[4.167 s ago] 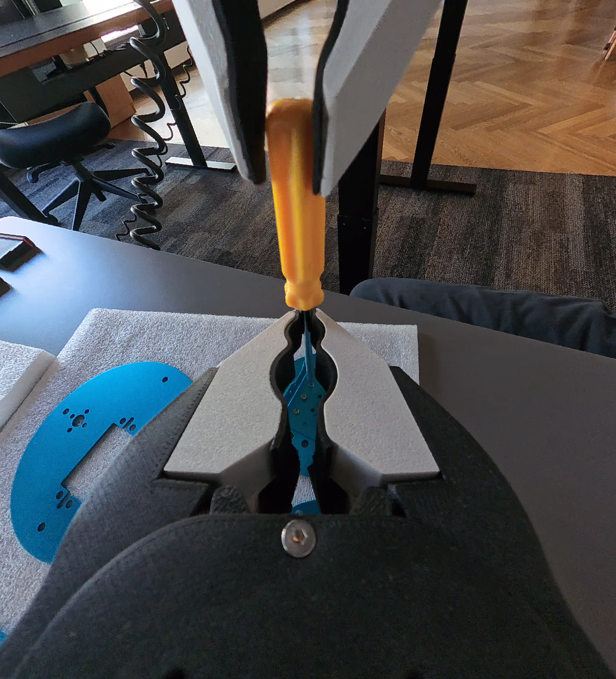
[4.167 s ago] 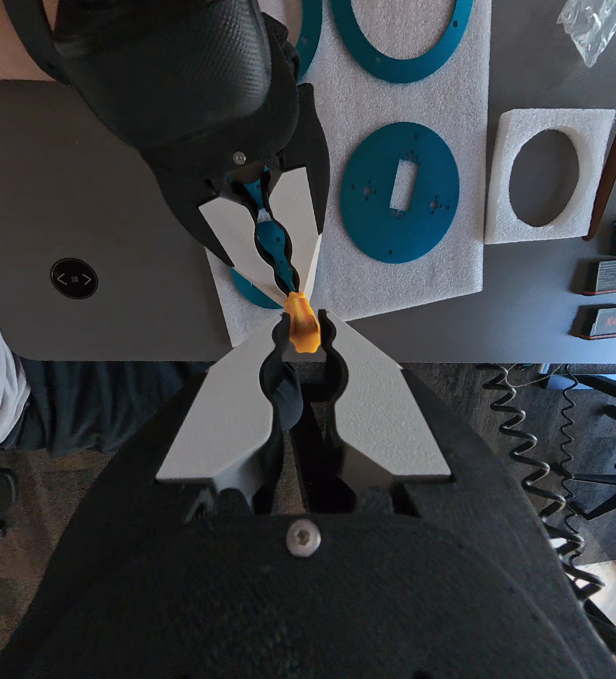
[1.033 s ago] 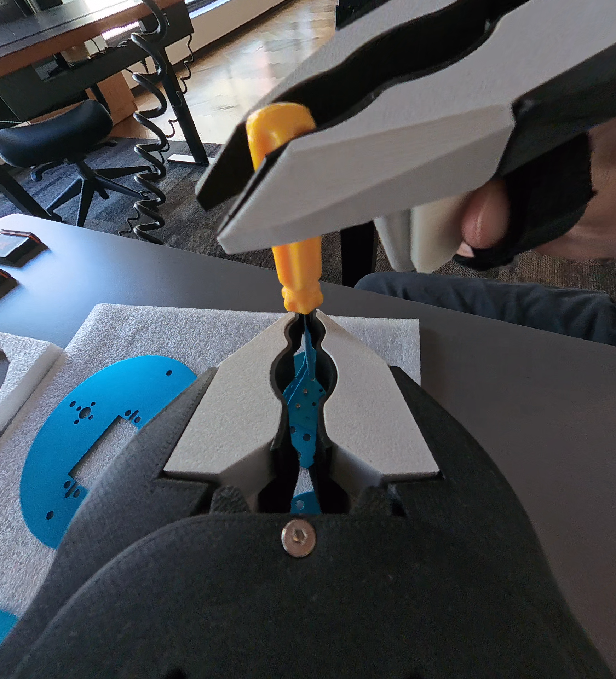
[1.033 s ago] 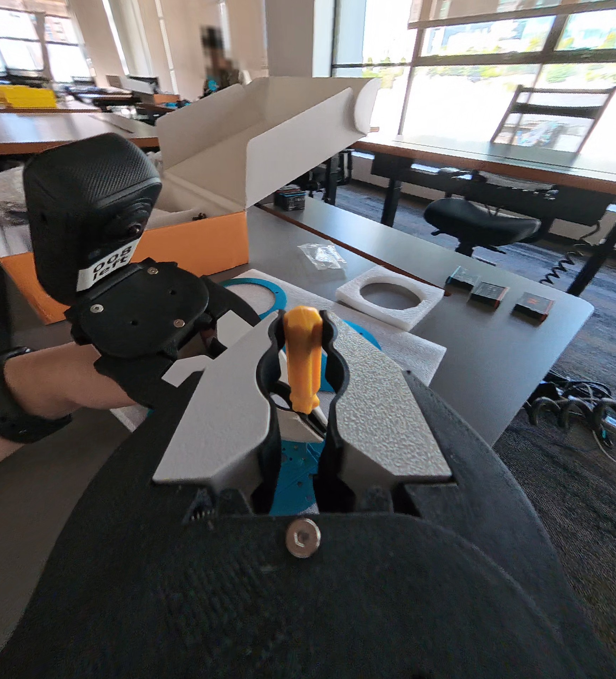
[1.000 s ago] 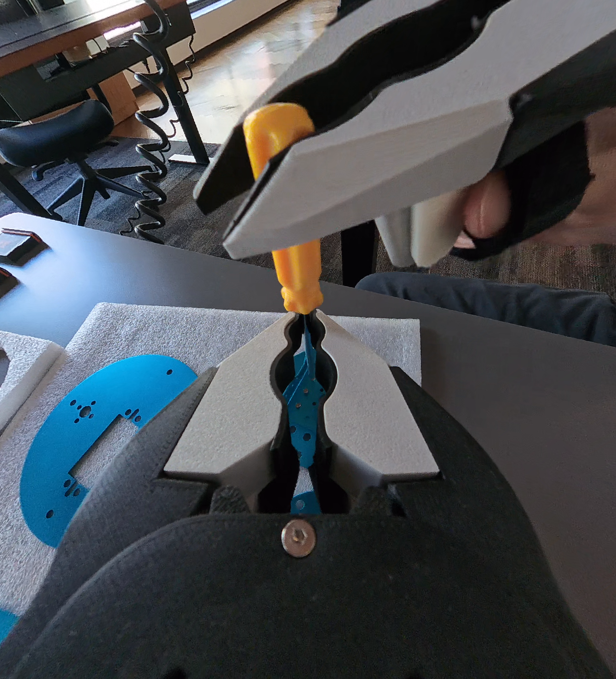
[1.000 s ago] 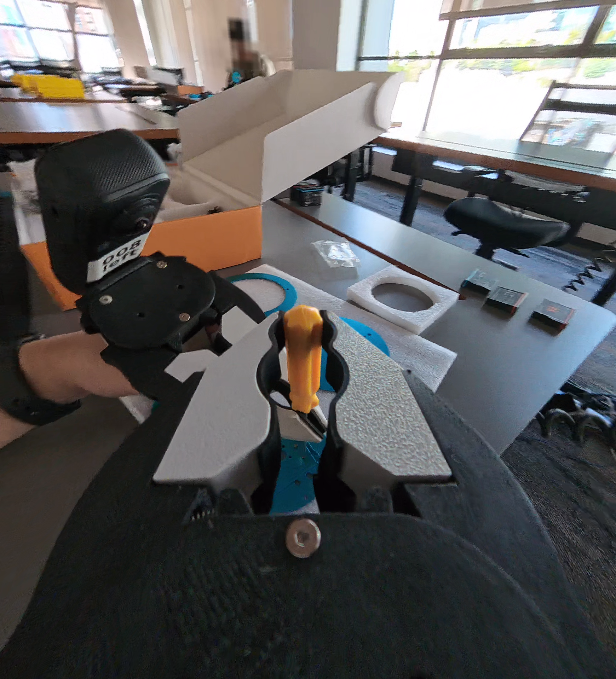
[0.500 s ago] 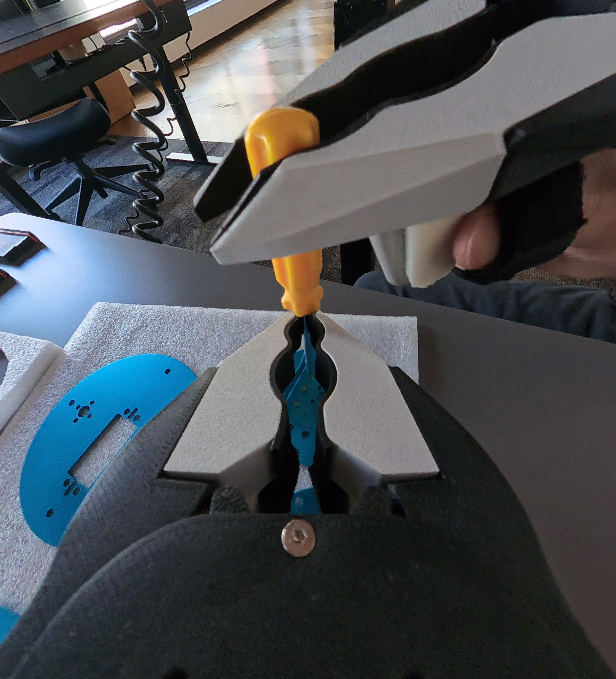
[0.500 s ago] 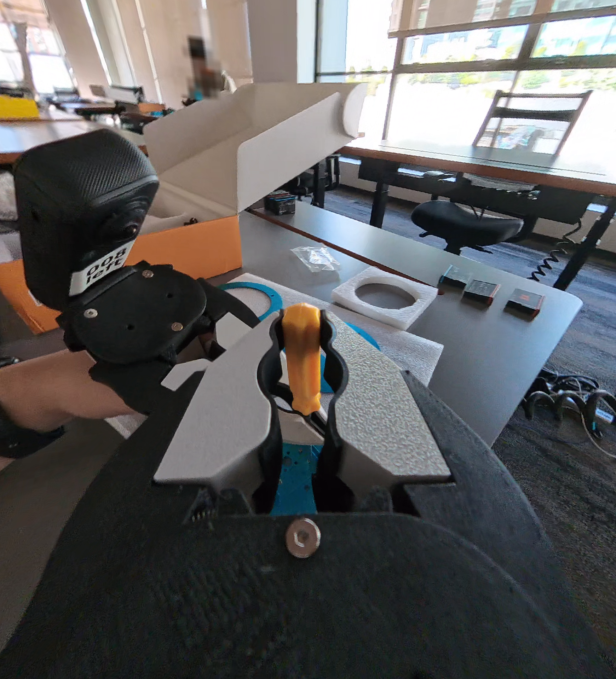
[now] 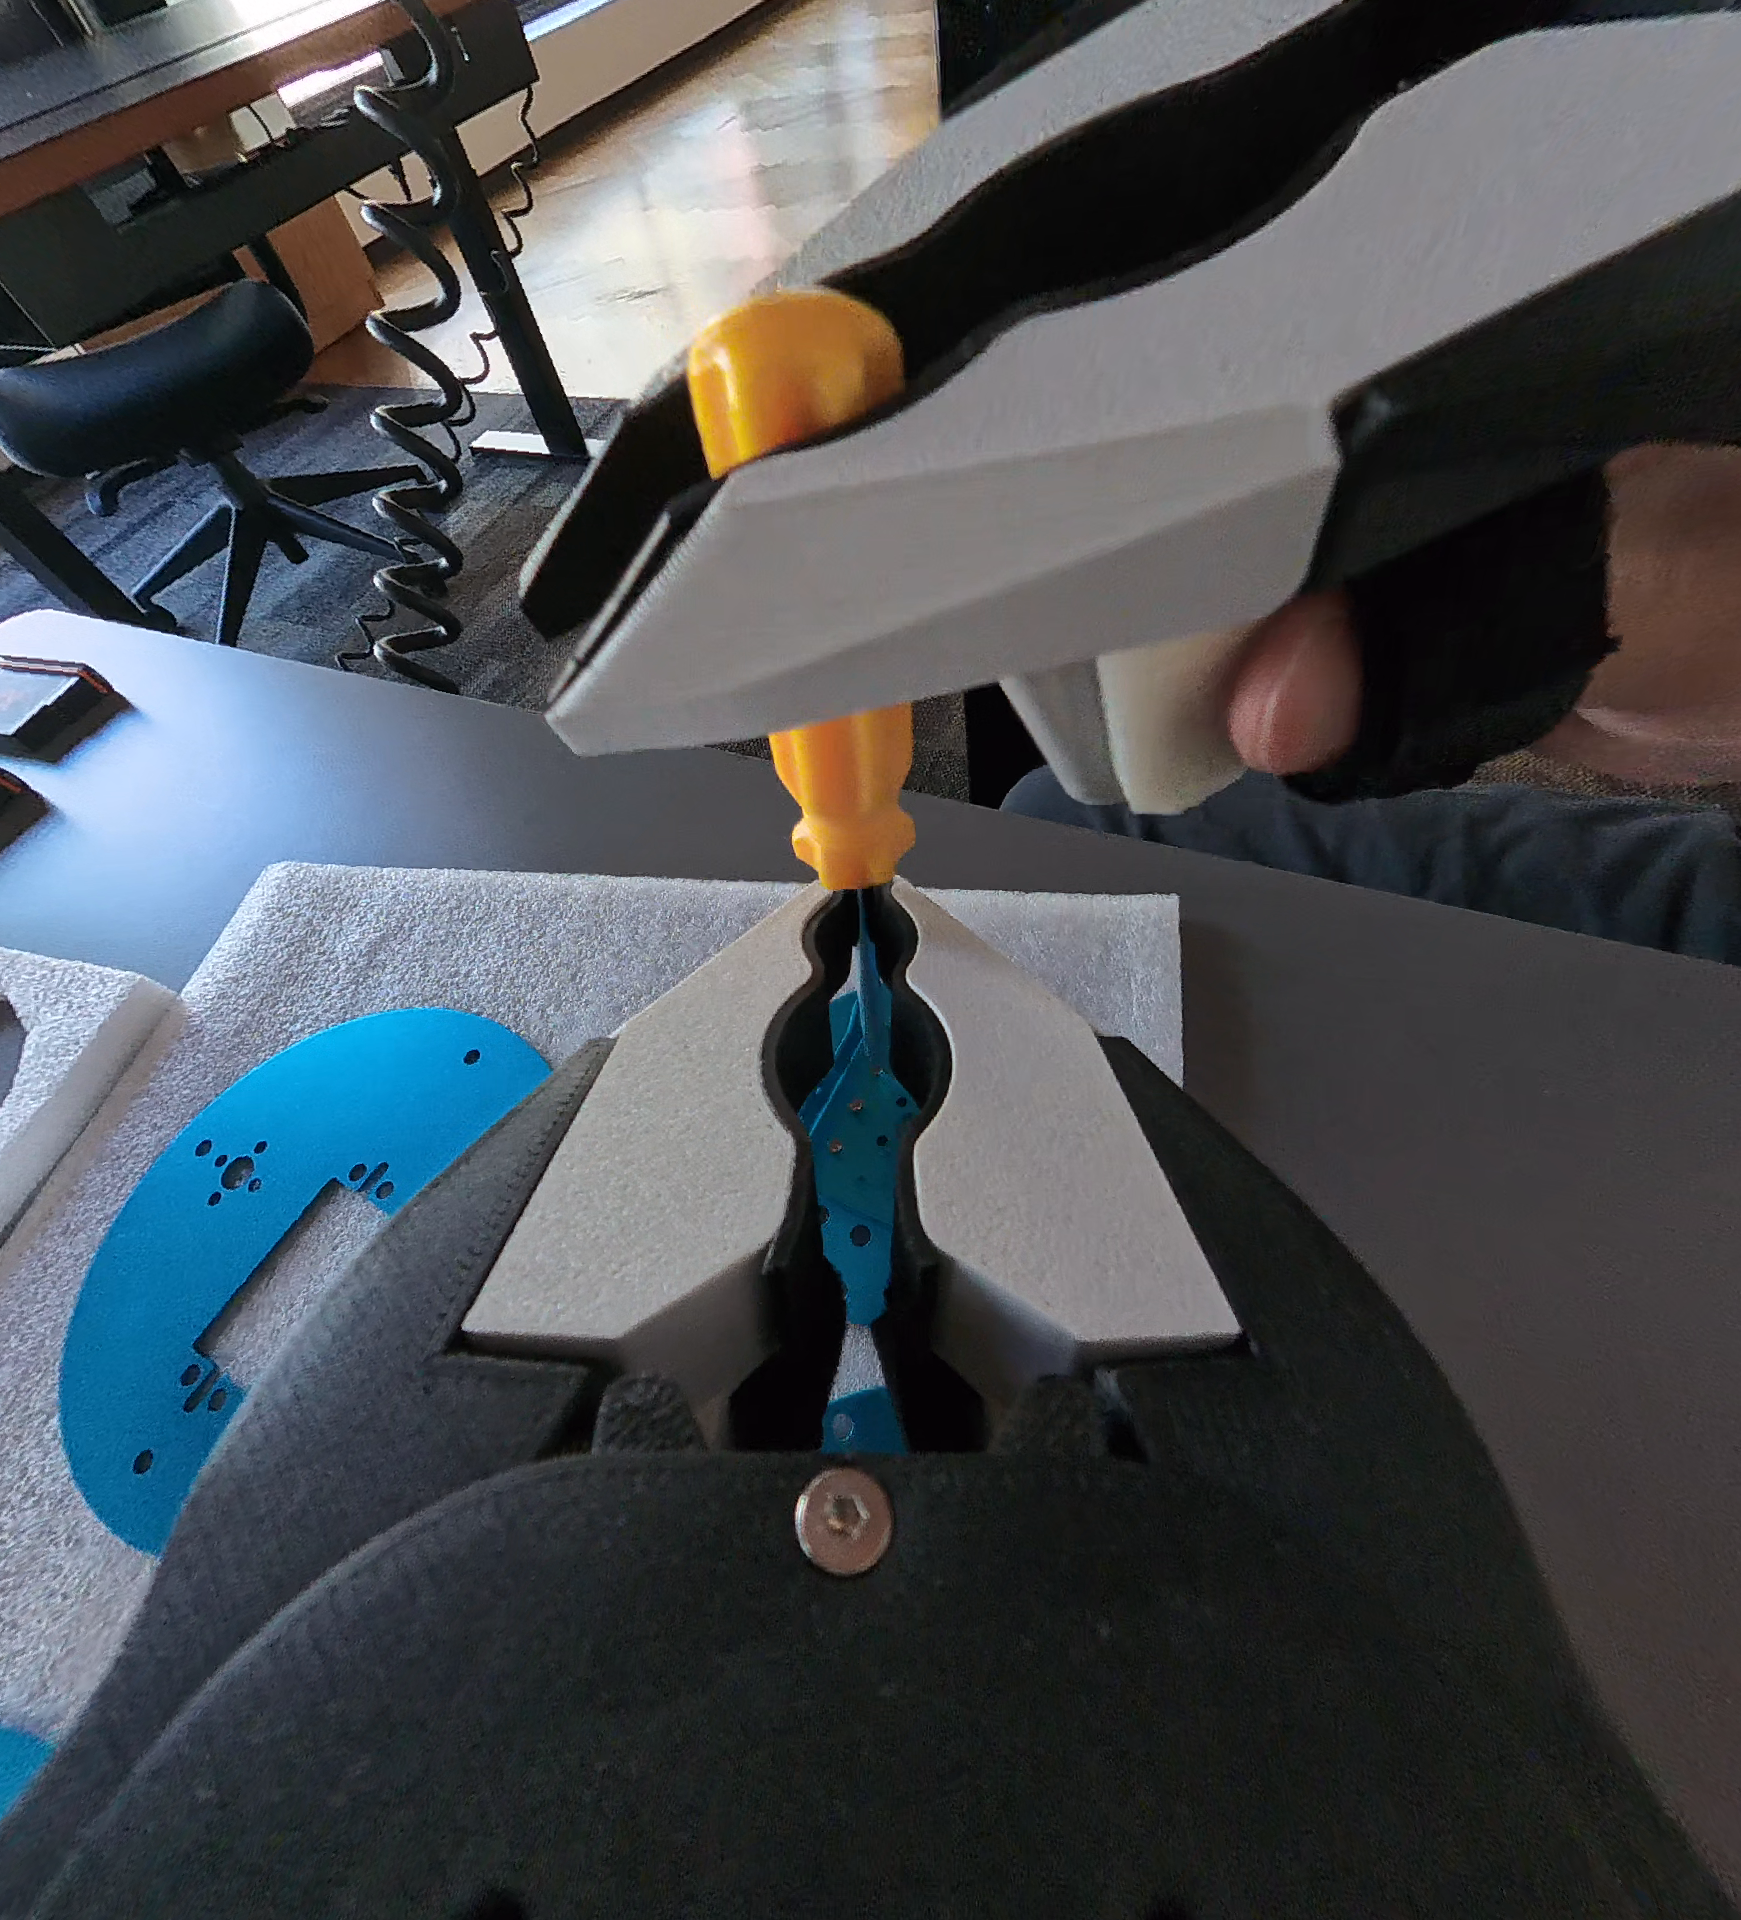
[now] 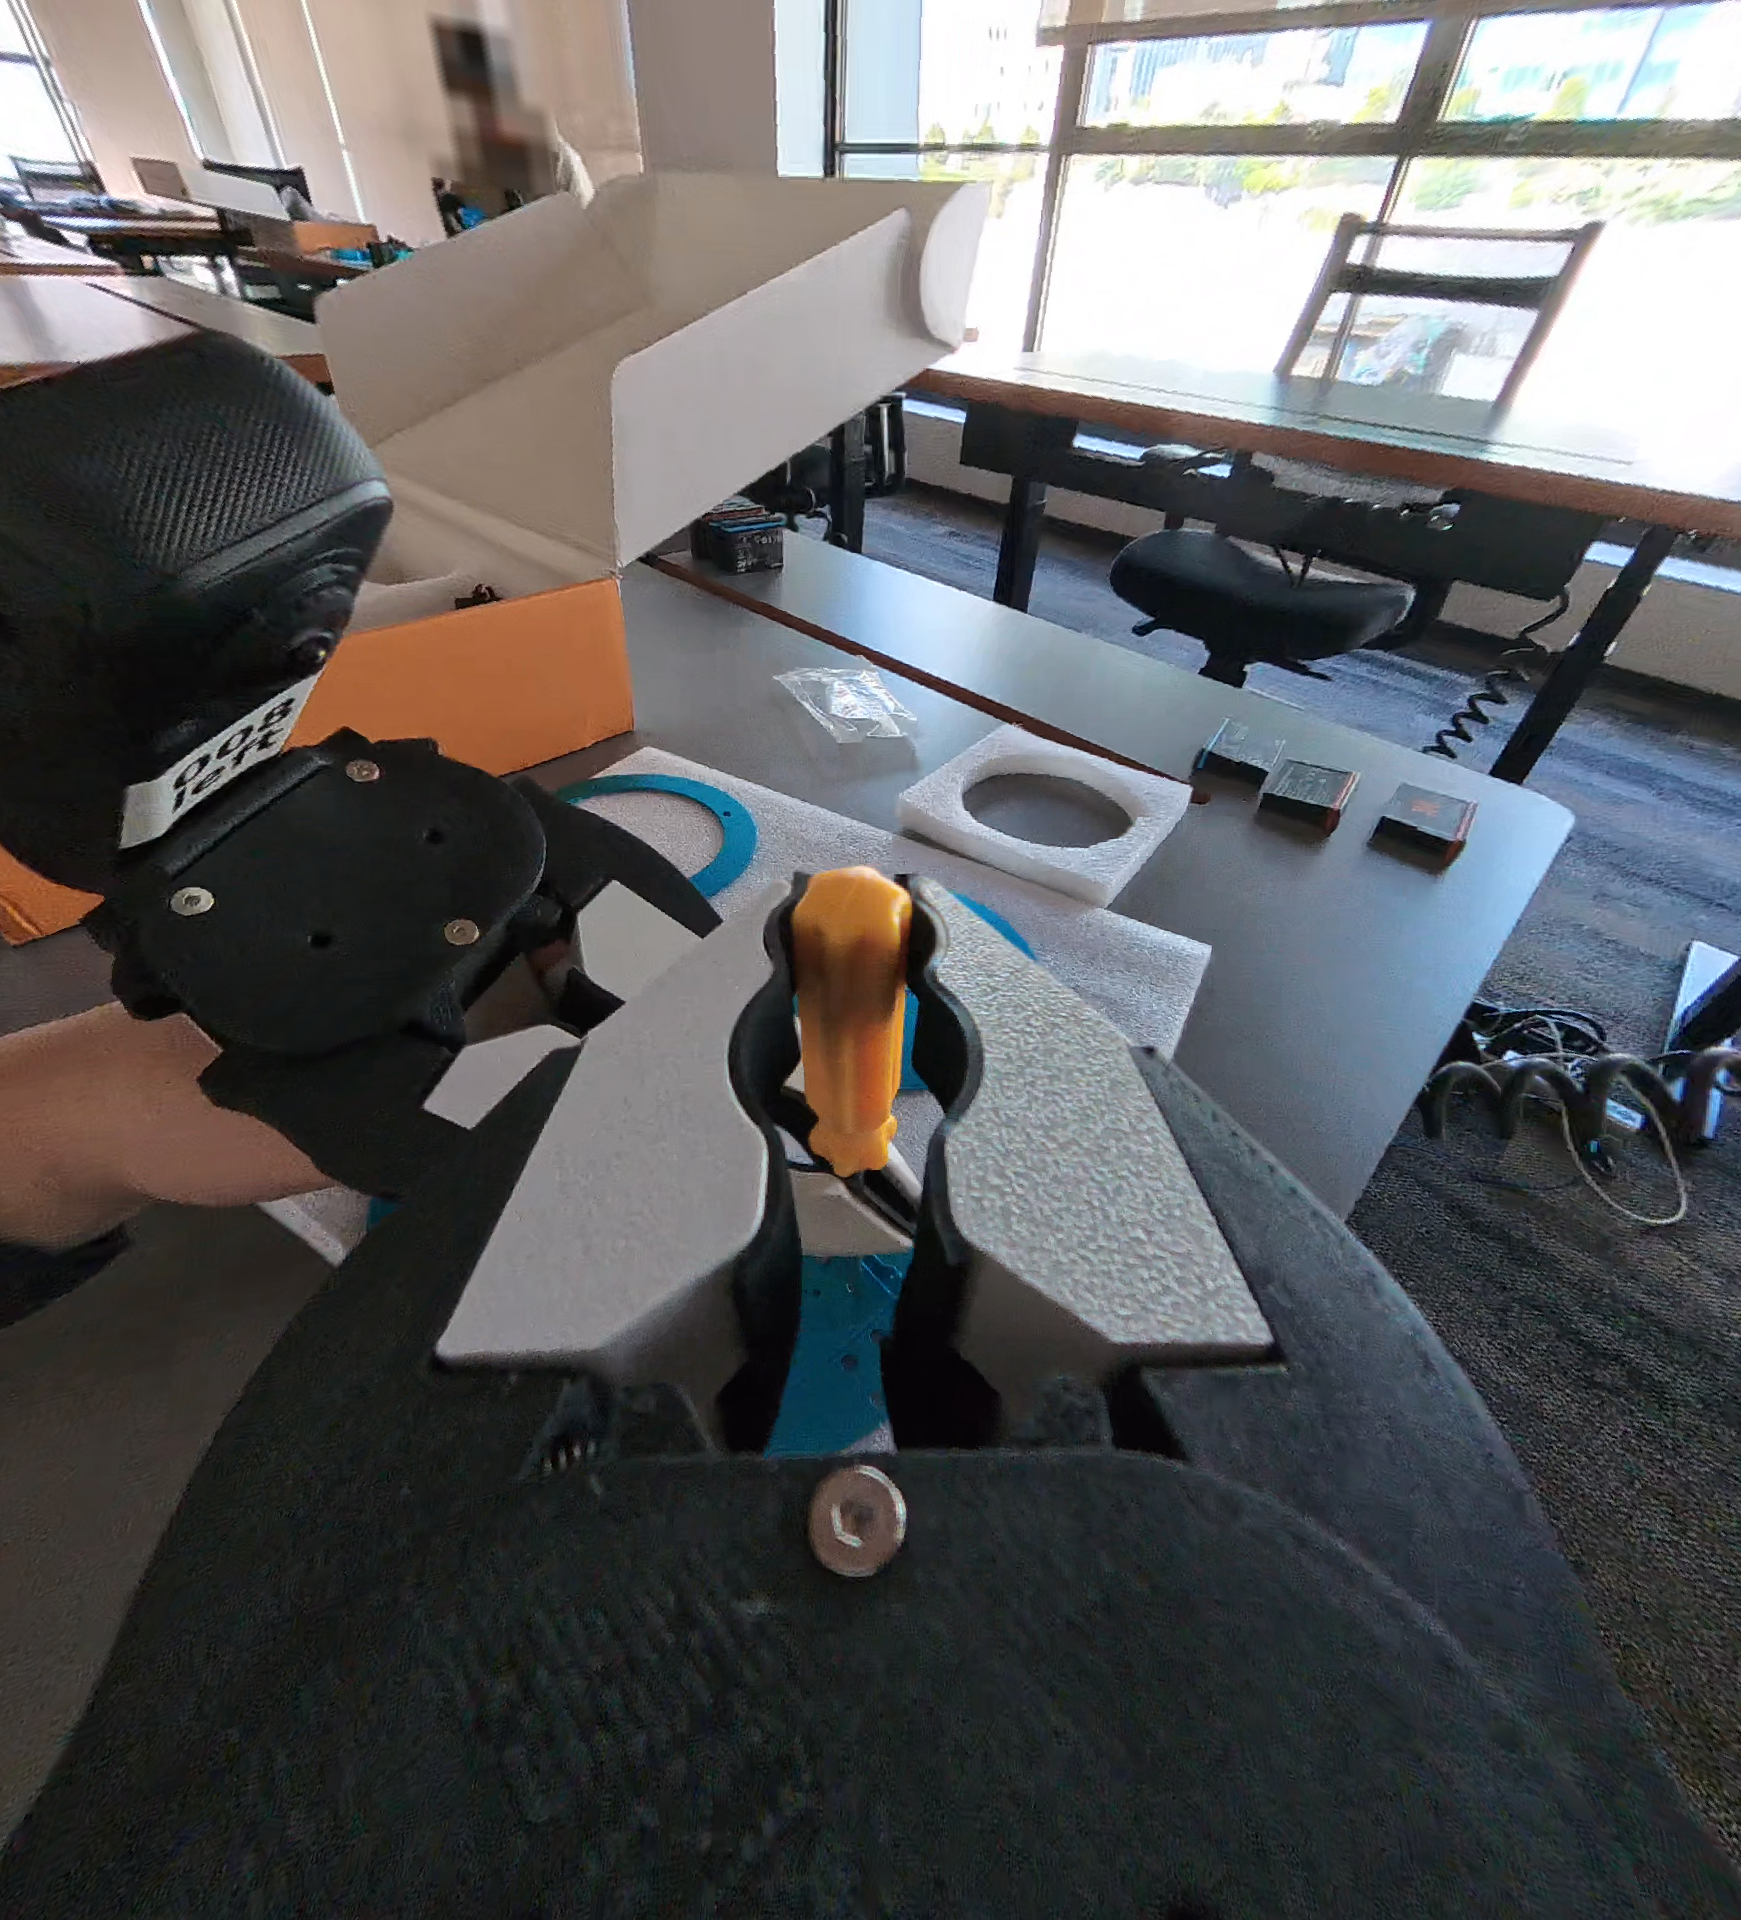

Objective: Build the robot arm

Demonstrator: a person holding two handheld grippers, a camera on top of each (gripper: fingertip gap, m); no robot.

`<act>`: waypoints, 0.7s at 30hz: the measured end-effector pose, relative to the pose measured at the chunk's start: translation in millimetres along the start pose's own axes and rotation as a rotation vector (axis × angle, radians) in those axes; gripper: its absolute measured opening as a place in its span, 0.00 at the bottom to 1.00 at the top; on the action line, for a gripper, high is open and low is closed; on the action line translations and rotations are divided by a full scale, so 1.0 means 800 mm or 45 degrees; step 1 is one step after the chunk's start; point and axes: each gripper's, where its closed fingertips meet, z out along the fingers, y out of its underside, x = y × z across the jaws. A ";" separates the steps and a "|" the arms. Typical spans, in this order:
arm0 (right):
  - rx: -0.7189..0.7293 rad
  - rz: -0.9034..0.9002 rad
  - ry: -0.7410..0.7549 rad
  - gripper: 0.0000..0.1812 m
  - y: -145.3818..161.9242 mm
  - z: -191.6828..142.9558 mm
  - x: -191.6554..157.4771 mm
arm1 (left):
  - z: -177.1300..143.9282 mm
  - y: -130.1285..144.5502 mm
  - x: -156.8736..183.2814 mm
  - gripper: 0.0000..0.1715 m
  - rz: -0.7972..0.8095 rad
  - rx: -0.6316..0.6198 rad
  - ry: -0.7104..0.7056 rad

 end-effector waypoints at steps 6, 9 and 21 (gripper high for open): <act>-0.128 -0.092 -0.511 0.07 0.000 0.002 -0.014 | 0.003 -0.001 -0.004 0.01 -0.014 0.005 0.006; -0.135 -0.044 -0.478 0.07 0.002 0.007 -0.006 | 0.005 -0.001 -0.007 0.01 -0.015 -0.008 -0.015; -0.109 -0.004 -0.406 0.08 0.005 -0.004 -0.008 | 0.008 -0.001 -0.003 0.01 0.008 -0.003 0.009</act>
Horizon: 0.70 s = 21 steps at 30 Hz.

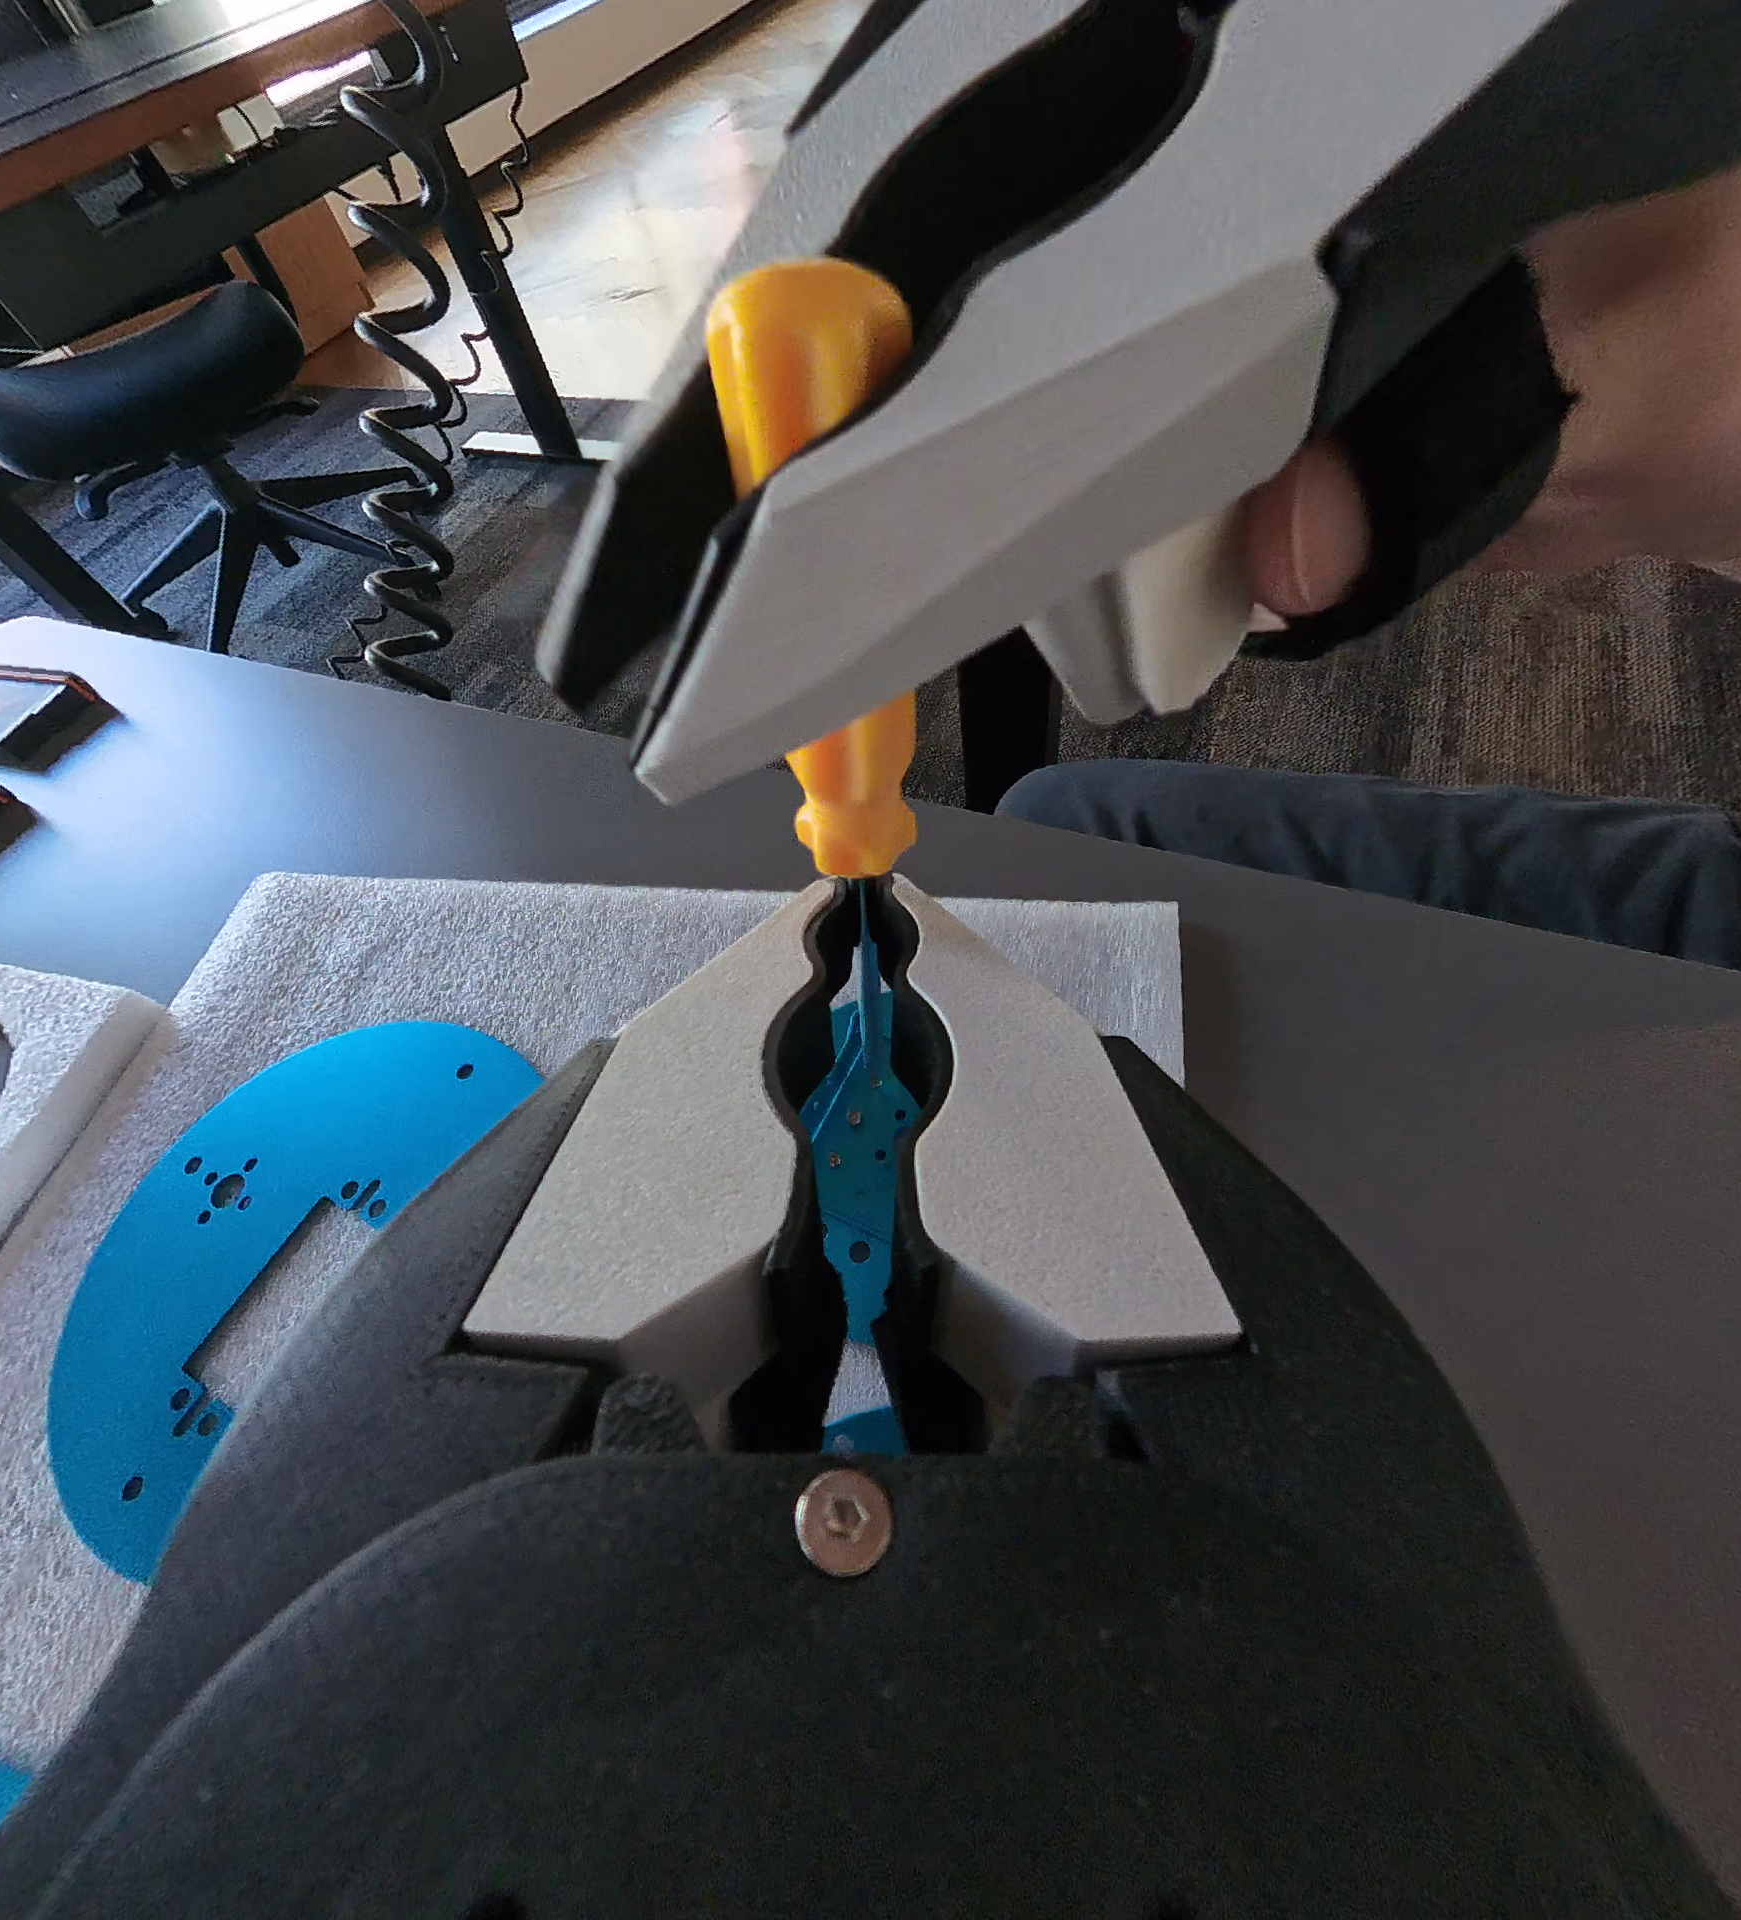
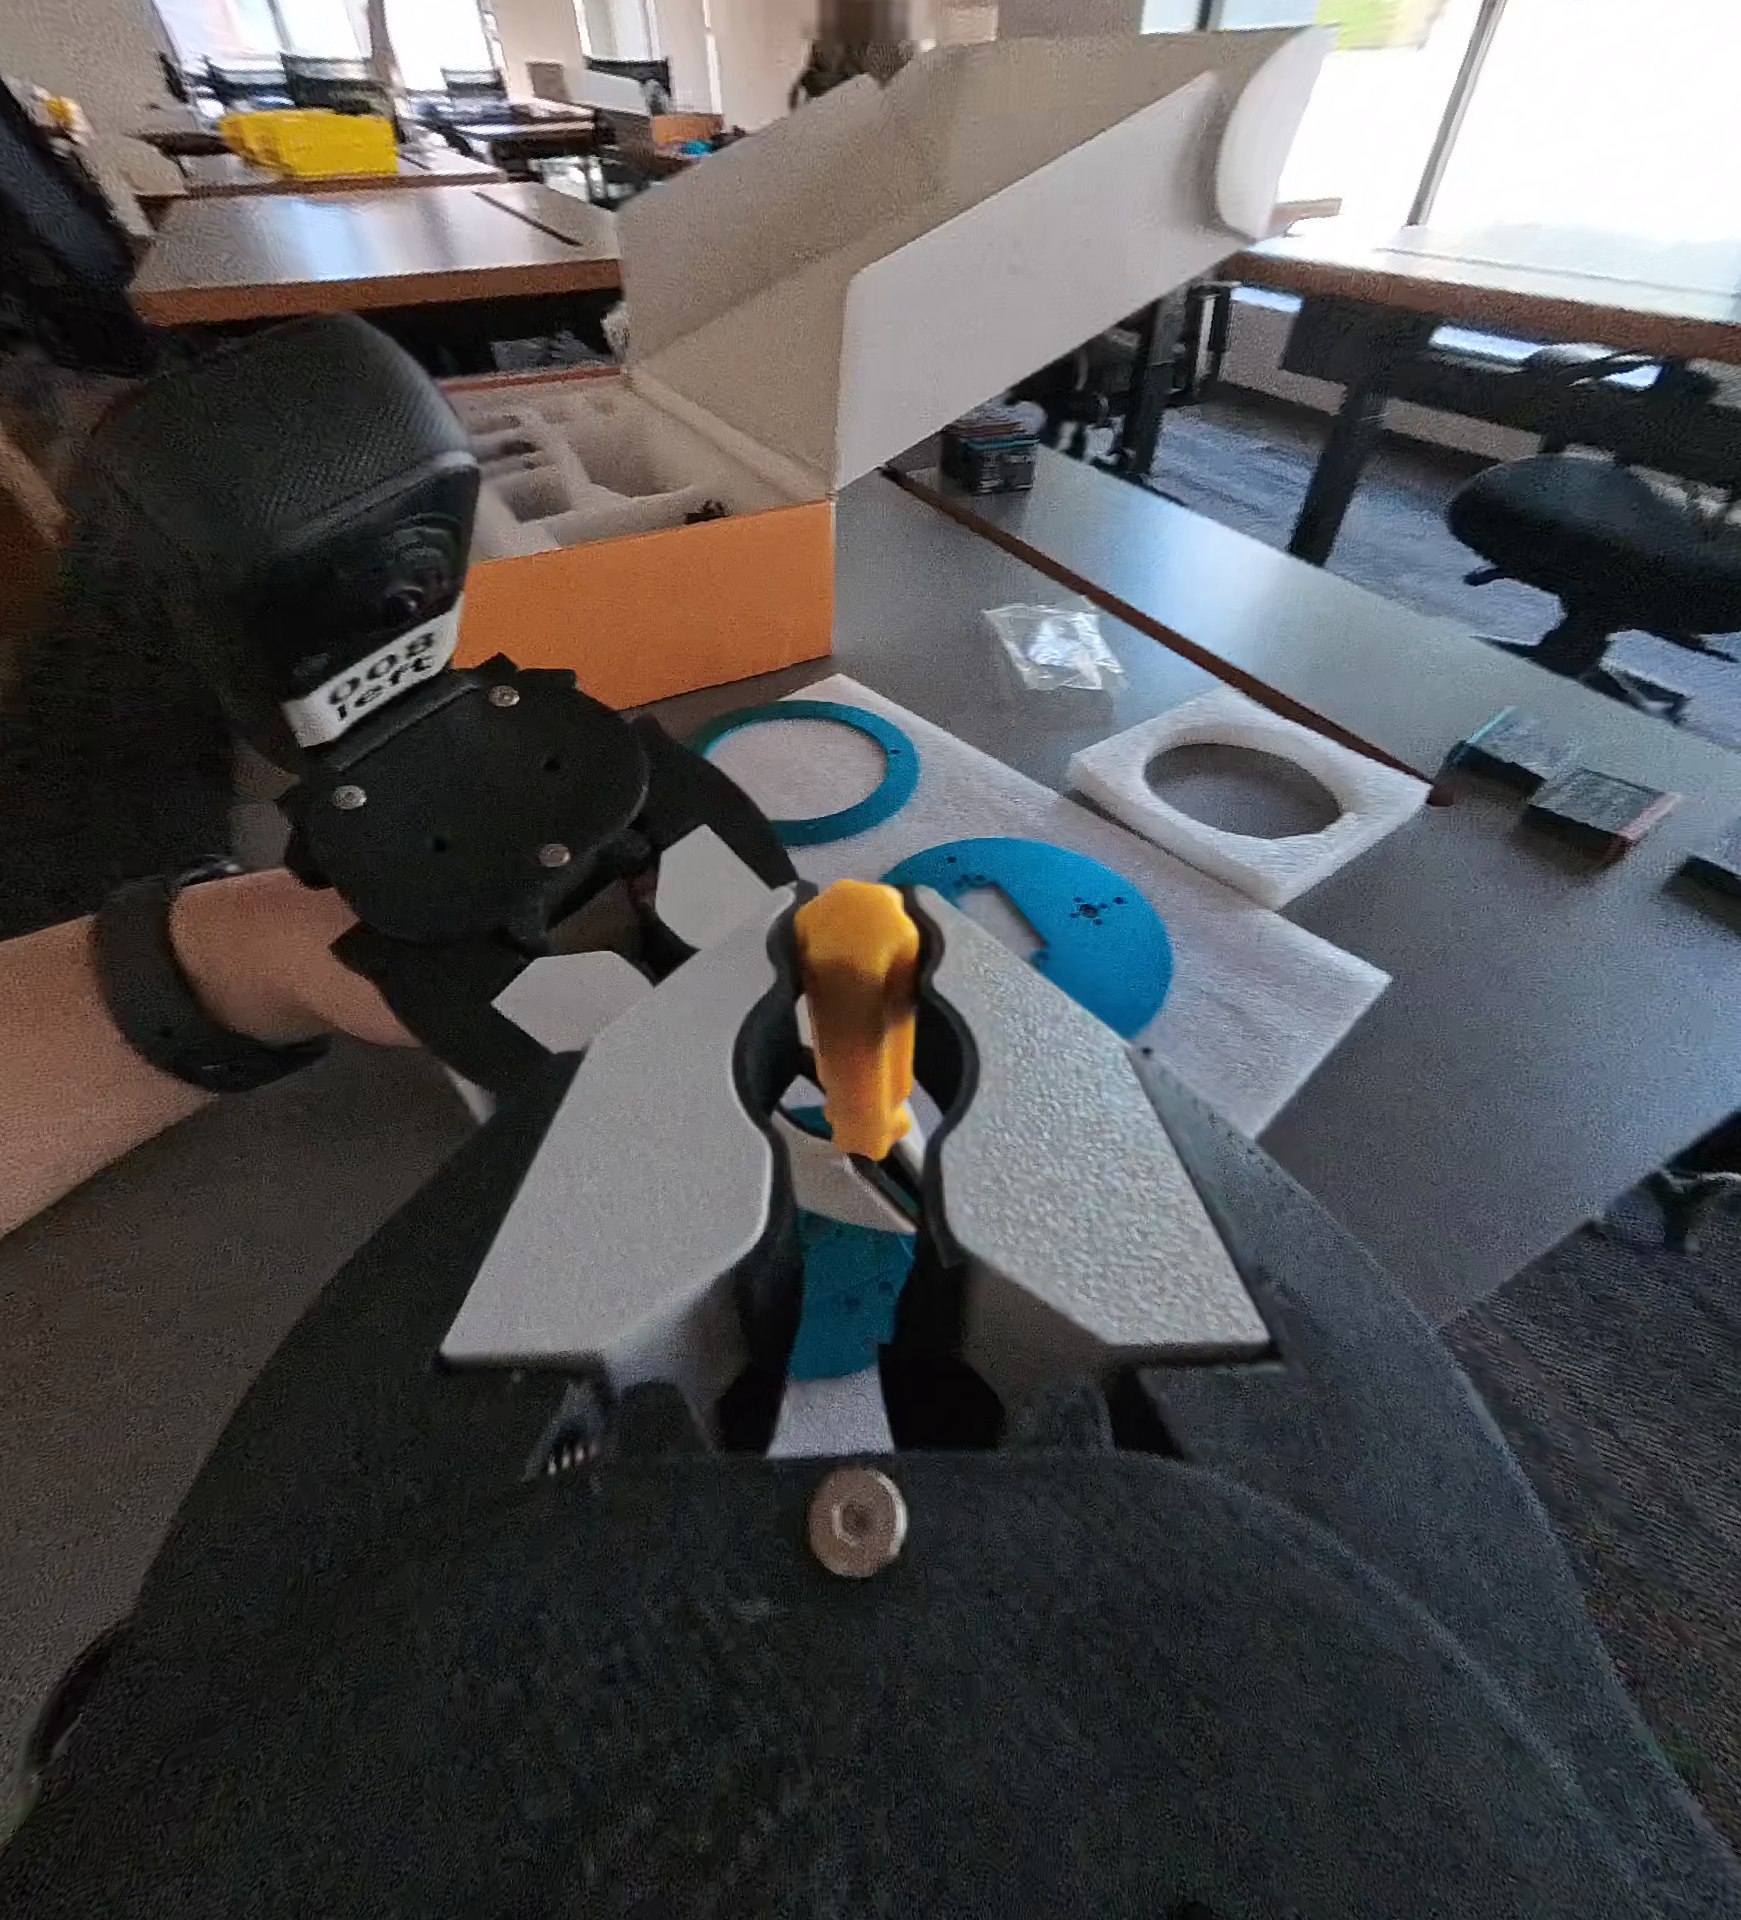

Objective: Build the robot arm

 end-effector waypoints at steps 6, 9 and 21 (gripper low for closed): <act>0.047 0.079 0.171 0.08 0.000 0.002 0.013 | 0.003 0.000 -0.004 0.01 -0.006 -0.014 -0.022; 0.062 0.044 0.401 0.08 -0.003 0.006 0.016 | -0.001 0.001 -0.005 0.01 -0.014 -0.013 -0.017; -0.005 0.031 0.104 0.09 0.004 0.000 0.009 | 0.004 0.000 -0.007 0.01 -0.012 -0.013 -0.029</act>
